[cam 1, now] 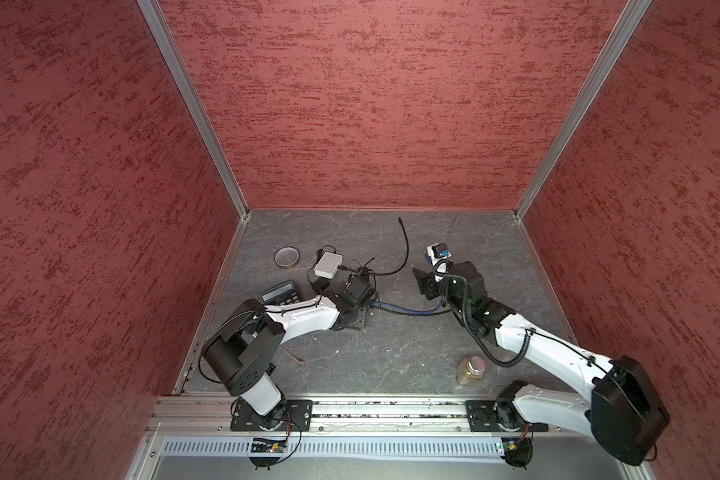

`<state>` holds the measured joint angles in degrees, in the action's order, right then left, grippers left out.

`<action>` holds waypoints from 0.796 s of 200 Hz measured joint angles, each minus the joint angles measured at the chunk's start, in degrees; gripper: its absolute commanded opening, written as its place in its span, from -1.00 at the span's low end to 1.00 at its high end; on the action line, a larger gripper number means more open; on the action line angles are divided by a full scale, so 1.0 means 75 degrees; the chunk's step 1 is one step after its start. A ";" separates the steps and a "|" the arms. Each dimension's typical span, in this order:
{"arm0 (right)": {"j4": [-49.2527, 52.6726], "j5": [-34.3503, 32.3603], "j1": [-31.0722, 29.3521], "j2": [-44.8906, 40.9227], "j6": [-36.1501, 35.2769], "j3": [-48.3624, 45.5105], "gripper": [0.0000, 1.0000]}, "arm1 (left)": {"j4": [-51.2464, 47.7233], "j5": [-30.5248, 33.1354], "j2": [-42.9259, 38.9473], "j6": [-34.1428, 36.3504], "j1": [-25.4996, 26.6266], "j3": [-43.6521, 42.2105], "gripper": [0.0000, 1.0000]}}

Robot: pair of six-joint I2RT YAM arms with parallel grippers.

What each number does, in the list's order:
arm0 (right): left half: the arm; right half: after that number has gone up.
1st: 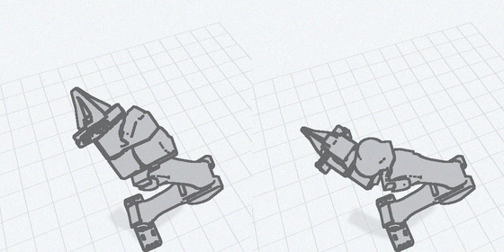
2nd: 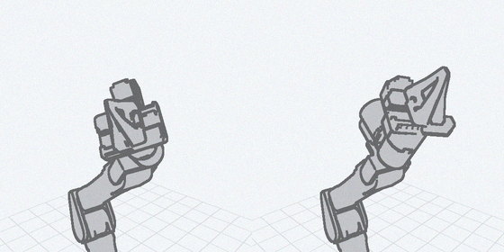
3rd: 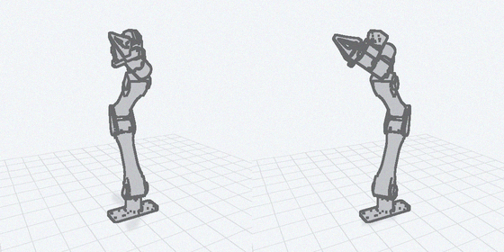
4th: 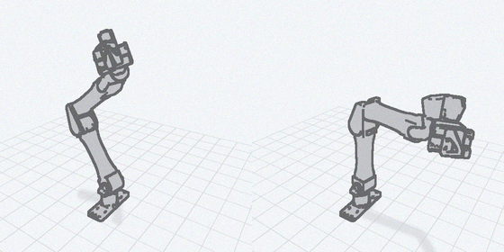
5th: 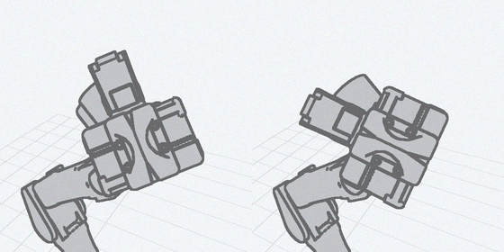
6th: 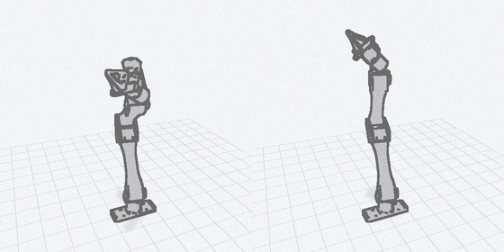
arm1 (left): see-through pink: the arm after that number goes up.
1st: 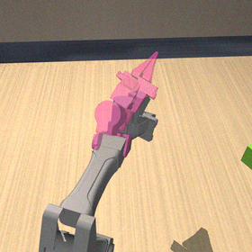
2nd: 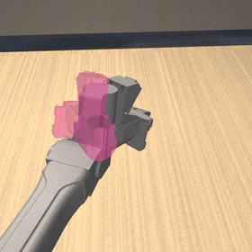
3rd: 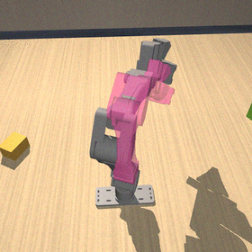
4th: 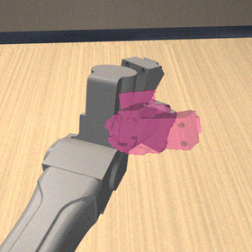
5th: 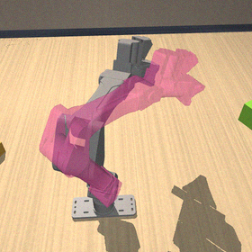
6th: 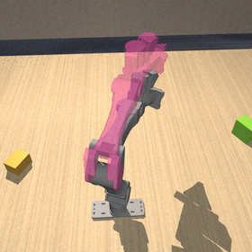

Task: Insert the plug into the switch port
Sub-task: 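Open the right gripper and lift it away from the seated plug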

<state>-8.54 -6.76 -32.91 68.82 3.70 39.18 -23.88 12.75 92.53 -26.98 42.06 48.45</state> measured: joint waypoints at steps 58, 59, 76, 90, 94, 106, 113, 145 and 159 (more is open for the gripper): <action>0.1338 0.0067 0.1125 0.0909 0.0769 0.0370 0.30 | -0.0076 0.0338 0.0017 -0.0169 0.0000 0.0006 0.70; 0.1367 0.0067 0.1137 0.0927 0.0781 0.0379 0.30 | -0.0076 0.0341 0.0017 -0.0172 0.0000 0.0006 0.70; 0.1652 -0.0012 0.1279 0.1099 0.0970 0.0475 0.30 | -0.0073 0.0376 -0.0009 -0.0187 0.0000 0.0006 0.86; 0.1821 -0.0108 0.1370 0.1110 0.1102 0.0487 0.30 | -0.0058 0.0382 -0.0082 -0.0154 0.0009 0.0003 1.00; 0.1880 -0.0140 0.1399 0.1110 0.1142 0.0495 0.30 | -0.0044 0.0379 -0.0111 -0.0175 0.0009 0.0003 0.99; 0.2087 -0.0187 0.1495 0.1110 0.1288 0.0533 0.30 | -0.0003 0.0382 -0.0230 -0.0122 0.0023 0.0003 1.00; 0.2226 -0.0192 0.1574 0.1110 0.1390 0.0583 0.29 | 0.0020 0.0388 -0.0315 -0.0105 0.0032 0.0003 0.99; 0.2818 -0.0082 0.2025 0.1137 0.1687 0.0810 0.25 | 0.0125 0.0420 -0.0819 -0.0026 0.0090 0.0003 0.99; 0.3159 0.0058 0.2145 0.1233 0.1749 0.0930 0.24 | 0.0175 0.0463 -0.1067 0.0044 0.0137 0.0003 0.99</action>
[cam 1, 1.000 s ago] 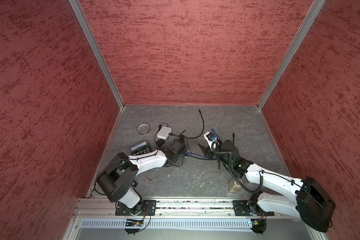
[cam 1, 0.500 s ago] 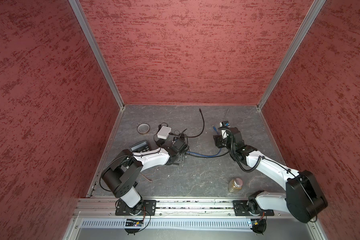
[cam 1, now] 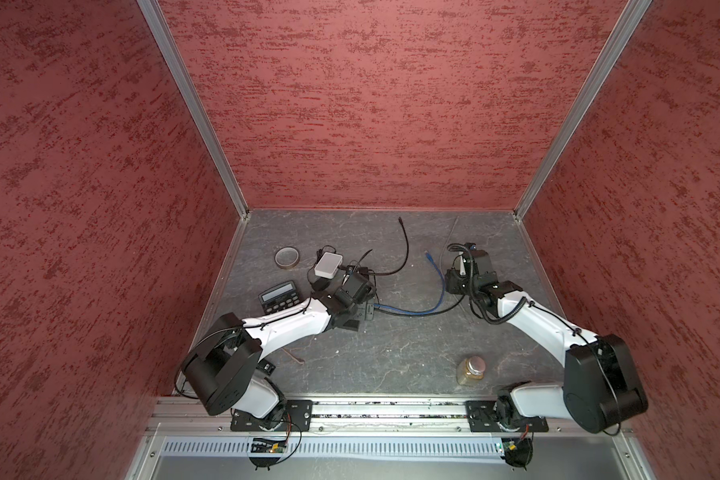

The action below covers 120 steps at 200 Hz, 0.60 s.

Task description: Insert the plug into the switch port

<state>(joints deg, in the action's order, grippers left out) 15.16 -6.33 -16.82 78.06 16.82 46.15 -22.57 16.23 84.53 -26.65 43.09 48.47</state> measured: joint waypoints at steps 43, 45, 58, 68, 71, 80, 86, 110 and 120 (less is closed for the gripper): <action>0.0705 0.0242 0.0122 0.0096 0.0131 0.0009 0.22 | 0.0545 0.0041 -0.0819 0.0338 0.0312 -0.0128 1.00; 0.0711 0.0254 0.0122 0.0096 0.0131 -0.0003 0.21 | 0.0568 0.0038 -0.0848 0.0353 0.0321 -0.0149 1.00; 0.0766 0.0326 0.0143 0.0102 0.0131 -0.0082 0.21 | 0.0930 -0.0052 -0.1186 0.0472 0.0402 -0.0385 1.00; 0.0822 0.0391 0.0175 0.0131 0.0128 -0.0149 0.20 | 0.1195 -0.0181 -0.1408 0.0551 0.0434 -0.0583 0.99; 0.0833 0.0417 0.0187 0.0157 0.0128 -0.0166 0.20 | 0.1285 -0.0236 -0.1478 0.0577 0.0443 -0.0650 0.99; 0.0854 0.0487 0.0221 0.0245 0.0128 -0.0201 0.20 | 0.1515 -0.0370 -0.1638 0.0627 0.0455 -0.0813 0.99; 0.0857 0.0527 0.0242 0.0332 0.0128 -0.0227 0.20 | 0.1658 -0.0452 -0.1719 0.0653 0.0463 -0.0903 1.00; 0.0903 0.0717 0.0323 0.0627 0.0128 -0.0303 0.18 | 0.2028 -0.0734 -0.1859 0.0734 0.0472 -0.1096 0.99; 0.0935 0.0796 0.0361 0.0682 0.0128 -0.0309 0.18 | 0.2110 -0.0801 -0.1856 0.0743 0.0475 -0.1102 1.00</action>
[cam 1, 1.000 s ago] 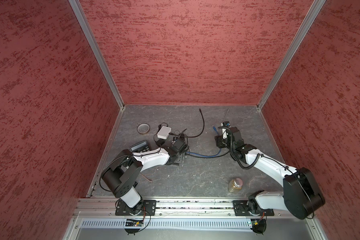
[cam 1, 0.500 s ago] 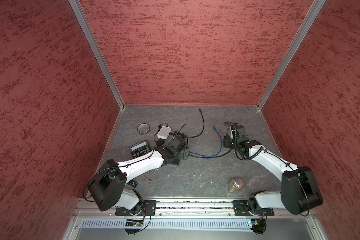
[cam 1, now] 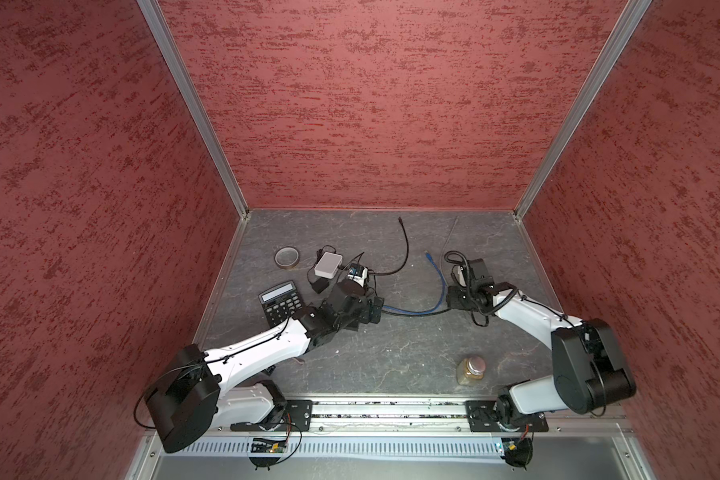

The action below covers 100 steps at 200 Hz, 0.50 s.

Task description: Insert the plug into the switch port

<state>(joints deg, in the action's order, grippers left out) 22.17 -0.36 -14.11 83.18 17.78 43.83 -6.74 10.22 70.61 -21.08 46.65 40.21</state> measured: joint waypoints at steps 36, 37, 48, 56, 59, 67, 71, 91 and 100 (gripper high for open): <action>-0.0003 0.0105 0.0108 0.0111 -0.0041 0.0000 0.16 | 0.0187 -0.0157 0.0000 0.0009 0.0058 -0.0006 0.99; 0.0000 0.0108 0.0108 0.0117 -0.0044 0.0000 0.16 | 0.0192 -0.0157 0.0000 0.0006 0.0058 -0.0006 0.99; 0.0020 0.0114 0.0128 0.0204 -0.0096 0.0003 0.14 | 0.0236 -0.0169 0.0000 0.0006 0.0082 -0.0017 0.99; 0.0052 0.0117 0.0140 0.0259 -0.0137 0.0006 0.13 | 0.0277 -0.0172 0.0003 0.0006 0.0085 -0.0032 0.99; 0.0064 0.0117 0.0143 0.0271 -0.0175 0.0006 0.13 | 0.0300 -0.0175 0.0003 0.0006 0.0085 -0.0044 0.99; 0.0105 0.0111 0.0149 0.0297 -0.0227 0.0006 0.11 | 0.0385 -0.0175 0.0009 0.0006 0.0087 -0.0087 0.99; 0.0119 0.0108 0.0154 0.0300 -0.0245 0.0006 0.11 | 0.0414 -0.0175 0.0020 0.0006 0.0087 -0.0108 0.99; 0.0262 0.0038 0.0169 0.0312 -0.0373 0.0064 0.05 | 0.0510 -0.0181 0.0093 0.0003 0.0087 -0.0166 0.99; 0.0315 -0.0038 0.0184 0.0338 -0.0428 0.0117 0.02 | 0.0548 -0.0184 0.0111 0.0003 0.0087 -0.0198 1.00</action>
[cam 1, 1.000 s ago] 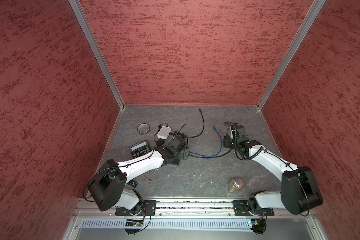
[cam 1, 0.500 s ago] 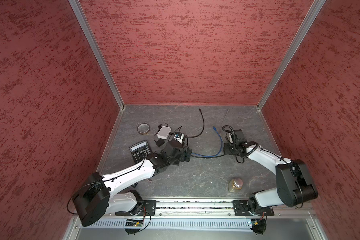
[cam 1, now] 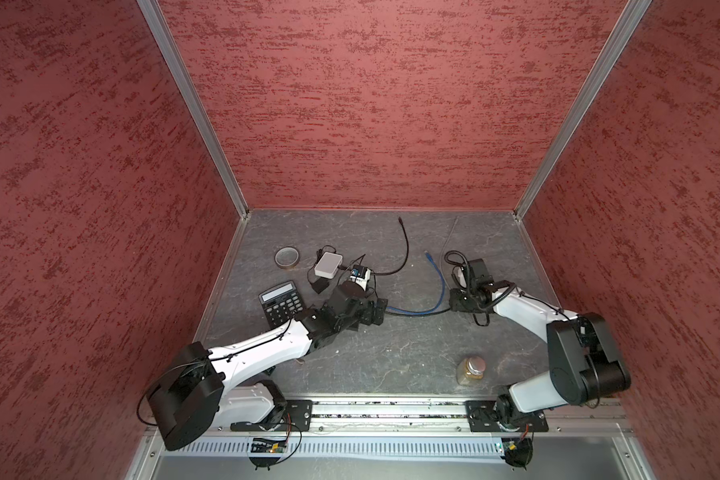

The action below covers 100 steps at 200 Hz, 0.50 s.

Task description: Insert the plug into the switch port

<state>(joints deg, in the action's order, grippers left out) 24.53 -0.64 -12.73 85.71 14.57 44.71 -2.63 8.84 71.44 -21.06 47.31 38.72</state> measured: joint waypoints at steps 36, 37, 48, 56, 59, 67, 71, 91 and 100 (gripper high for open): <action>0.0140 -0.0312 0.0119 0.0335 -0.0178 0.0125 -0.18 | 0.0128 -0.0003 0.0032 0.0000 0.0000 -0.0108 0.99; 0.0140 -0.0318 0.0119 0.0344 -0.0189 0.0128 -0.18 | 0.0131 -0.0003 0.0032 0.0000 0.0000 -0.0111 0.99; 0.0146 -0.0338 0.0140 0.0463 -0.0207 0.0140 -0.26 | 0.0160 -0.0003 0.0032 0.0000 0.0000 -0.0146 1.00; 0.0152 -0.0338 0.0143 0.0542 -0.0236 0.0172 -0.31 | 0.0166 -0.0003 0.0032 0.0000 0.0000 -0.0160 1.00; 0.0157 -0.0341 0.0146 0.0580 -0.0262 0.0192 -0.32 | 0.0172 -0.0003 0.0032 0.0000 0.0000 -0.0166 1.00; 0.0166 -0.0347 0.0163 0.0673 -0.0286 0.0236 -0.34 | 0.0181 -0.0003 0.0032 0.0000 0.0000 -0.0181 1.00; 0.0163 -0.0350 0.0172 0.0717 -0.0289 0.0251 -0.34 | 0.0184 -0.0003 0.0032 0.0000 0.0000 -0.0184 1.00; 0.0163 -0.0361 0.0216 0.0845 -0.0332 0.0388 -0.34 | 0.0204 -0.0003 0.0032 0.0000 0.0000 -0.0192 0.99; 0.0166 -0.0370 0.0230 0.0874 -0.0350 0.0428 -0.29 | 0.0216 -0.0003 0.0032 0.0000 0.0000 -0.0192 0.99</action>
<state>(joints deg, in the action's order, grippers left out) 25.78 -3.42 -11.00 92.27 11.94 47.92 -1.02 8.82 71.68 -21.06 47.31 37.28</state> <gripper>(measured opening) 0.330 0.996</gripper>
